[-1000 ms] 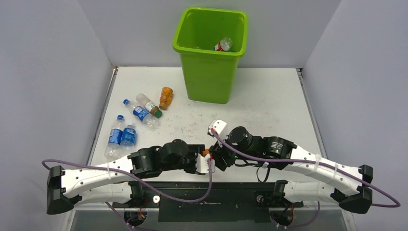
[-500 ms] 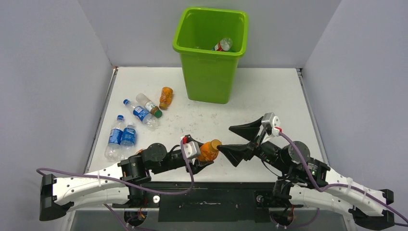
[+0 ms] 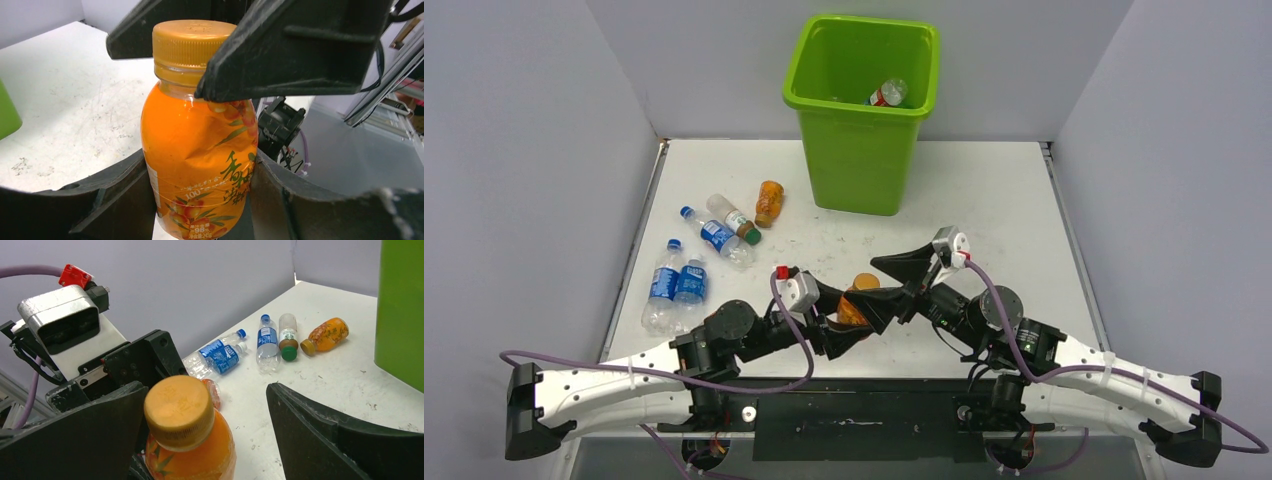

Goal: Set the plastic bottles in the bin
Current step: Place the plastic bottle in the trash bin.

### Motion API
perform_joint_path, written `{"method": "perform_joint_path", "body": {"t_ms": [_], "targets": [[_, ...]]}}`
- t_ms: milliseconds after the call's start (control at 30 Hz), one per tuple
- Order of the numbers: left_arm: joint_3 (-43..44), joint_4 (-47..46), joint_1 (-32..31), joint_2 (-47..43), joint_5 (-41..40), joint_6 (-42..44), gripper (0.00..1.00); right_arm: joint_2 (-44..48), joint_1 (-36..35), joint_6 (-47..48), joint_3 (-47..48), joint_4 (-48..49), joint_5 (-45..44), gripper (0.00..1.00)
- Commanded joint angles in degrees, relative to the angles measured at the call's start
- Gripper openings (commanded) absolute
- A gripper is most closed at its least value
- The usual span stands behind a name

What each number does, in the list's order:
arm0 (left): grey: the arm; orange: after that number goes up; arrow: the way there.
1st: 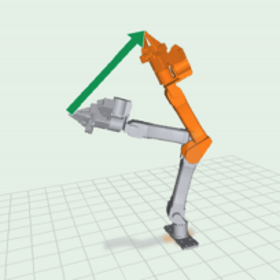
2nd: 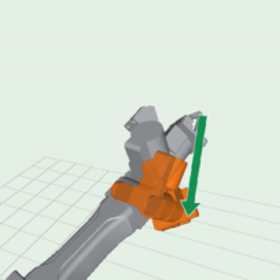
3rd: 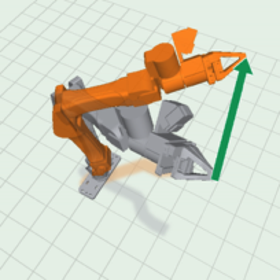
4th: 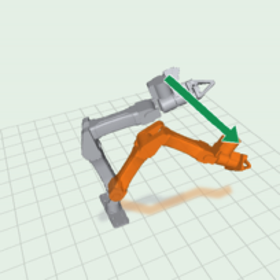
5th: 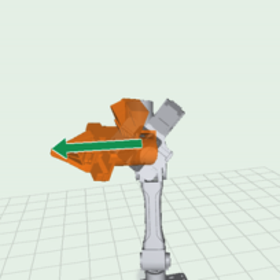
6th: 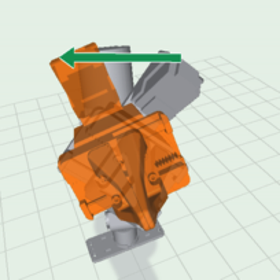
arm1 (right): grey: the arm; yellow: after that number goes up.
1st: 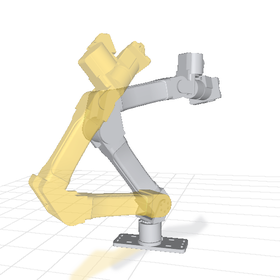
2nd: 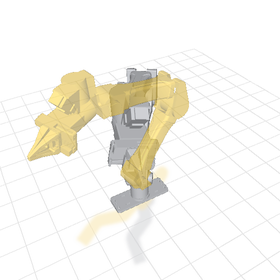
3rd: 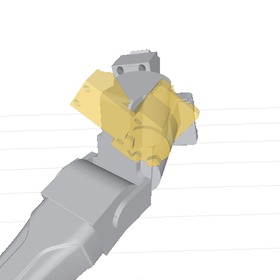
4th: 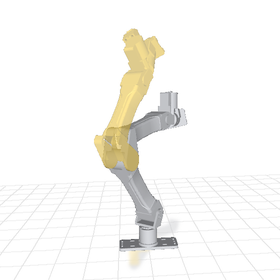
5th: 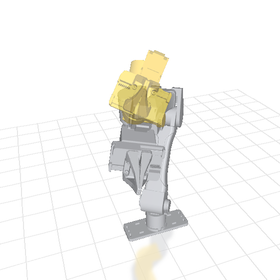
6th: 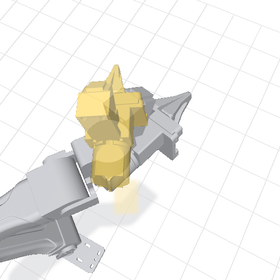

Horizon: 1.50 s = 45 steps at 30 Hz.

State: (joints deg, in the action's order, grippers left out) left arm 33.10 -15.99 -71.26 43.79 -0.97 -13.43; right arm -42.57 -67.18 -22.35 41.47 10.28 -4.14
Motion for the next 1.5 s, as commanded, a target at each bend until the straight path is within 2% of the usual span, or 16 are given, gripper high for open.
{"method": "perform_joint_path", "body": {"t_ms": [0, 67, 267, 300, 333, 367, 400, 433, 567, 667, 833, 933, 1033, 1167, 1333, 1467], "targets": [[0.1, -5.4, 0.1, -1.7, -1.9, -1.7, 0.13, 0.0, -0.3, -1.6, 0.9, 2.9, -0.4, 0.89], [-0.1, -5.5, 0.1, -1.8, -2.1, -1.4, 0.13, -0.1, -0.3, -1.6, 1.2, 2.0, -0.7, 0.78], [0.0, -5.7, 0.1, -1.2, -2.2, -0.7, 0.21, -0.6, -0.2, -1.1, 1.9, 1.1, -0.3, 0.33], [0.0, -5.6, 0.1, -1.2, -2.4, -0.7, 0.27, -0.6, -0.3, -0.9, 2.0, 1.2, 0.0, 0.24], [-0.1, -5.7, 0.1, -1.3, -2.5, -0.6, 0.41, -0.6, -0.3, -0.7, 2.3, 1.1, 0.1, 0.11], [-0.1, -5.8, 0.1, -1.6, -2.7, -0.4, 0.59, -0.6, -0.3, -0.6, 2.6, 0.9, 0.0, 0.06], [-0.3, -5.9, 0.1, -2.1, -3.1, -0.2, 0.89, -0.6, -0.3, -0.1, 2.9, 0.7, -0.1, 0.05], [-0.4, -6.1, 0.1, -2.8, -3.9, 0.0, 0.98, -0.5, -0.3, 0.5, 3.5, 0.3, -0.3, 0.05], [0.2, -2.6, 0.1, -9.0, -8.9, 5.0, 0.96, -0.6, -0.3, 6.5, 9.3, -2.8, -5.9, 0.05], [2.6, 4.6, 0.1, -14.9, -17.9, 12.2, 0.96, -2.4, -0.3, 12.9, 15.0, -1.3, -14.1, 0.05], [2.8, 7.4, 0.2, -22.9, -42.5, 23.5, 0.96, -9.5, 0.4, 29.4, 17.1, 20.2, -31.2, 0.05], [-0.8, 2.4, 0.1, -27.2, -55.6, 26.4, 0.96, -17.2, 4.7, 36.0, 20.6, 32.6, -32.1, 0.05], [-5.2, -1.1, 0.1, -32.4, -59.5, 27.4, 0.96, -26.4, 13.6, 31.8, 26.8, 35.0, -29.1, 0.05], [-8.4, -2.7, 0.1, -37.9, -59.7, 27.4, 0.96, -35.8, 26.3, 19.5, 33.7, 37.5, -22.0, 0.05], [-8.4, -1.9, -0.5, -39.8, -61.5, 27.9, 0.96, -47.6, 32.1, 16.4, 43.3, 43.5, -19.5, 0.05], [-8.1, -1.6, -1.2, -38.7, -62.2, 28.5, 0.96, -55.1, 35.3, 14.0, 51.5, 40.7, -18.3, 0.05]]}}
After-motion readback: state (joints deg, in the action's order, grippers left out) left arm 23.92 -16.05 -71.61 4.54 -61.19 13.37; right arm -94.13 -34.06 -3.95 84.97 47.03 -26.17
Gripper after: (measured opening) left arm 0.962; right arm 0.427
